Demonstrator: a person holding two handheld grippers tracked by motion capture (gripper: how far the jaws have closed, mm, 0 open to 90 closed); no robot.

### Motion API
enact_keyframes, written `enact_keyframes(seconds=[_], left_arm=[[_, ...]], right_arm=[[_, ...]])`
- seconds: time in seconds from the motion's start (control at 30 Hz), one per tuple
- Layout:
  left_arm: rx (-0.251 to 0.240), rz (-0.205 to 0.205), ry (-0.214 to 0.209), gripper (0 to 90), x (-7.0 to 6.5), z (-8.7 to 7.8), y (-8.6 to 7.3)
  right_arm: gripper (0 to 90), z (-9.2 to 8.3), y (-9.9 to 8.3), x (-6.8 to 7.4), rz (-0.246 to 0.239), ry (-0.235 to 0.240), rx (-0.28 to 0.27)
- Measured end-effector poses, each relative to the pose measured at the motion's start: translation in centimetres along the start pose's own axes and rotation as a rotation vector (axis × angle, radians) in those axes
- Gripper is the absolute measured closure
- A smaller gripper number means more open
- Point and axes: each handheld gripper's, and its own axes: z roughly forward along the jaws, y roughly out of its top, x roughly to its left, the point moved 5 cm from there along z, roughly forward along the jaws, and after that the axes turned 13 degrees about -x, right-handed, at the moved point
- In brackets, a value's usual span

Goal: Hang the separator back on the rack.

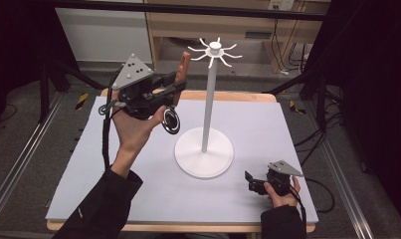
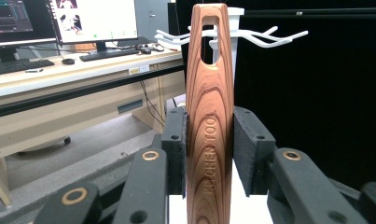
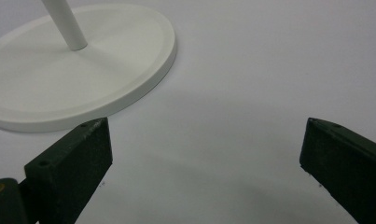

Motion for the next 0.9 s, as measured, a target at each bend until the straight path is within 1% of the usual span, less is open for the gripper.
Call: enact_keyframes(seconds=[0.13, 0.5, 0.73, 0.8, 0.9], left_arm=[[0.007, 0.011, 0.004, 67.1, -0.1, 0.4, -0.1], [0.023, 0.021, 0.004, 67.1, -0.2, 1.3, -0.3], [0.026, 0.015, 0.002, 67.1, -0.3, 1.8, -0.5], [0.027, 0.004, -0.002, 67.1, -0.3, 1.9, -0.6], [0.026, 0.006, -0.004, 67.1, -0.4, 2.1, -0.8]], right_arm=[[2.8, 0.0, 0.0, 0.0, -0.001, 0.001, -0.001], [2.8, 0.0, 0.0, 0.0, 0.001, 0.003, -0.001], [2.8, 0.0, 0.0, 0.0, 0.003, 0.004, 0.000], [2.8, 0.0, 0.0, 0.0, 0.000, 0.003, -0.001], [2.8, 0.0, 0.0, 0.0, 0.000, 0.003, -0.001]])
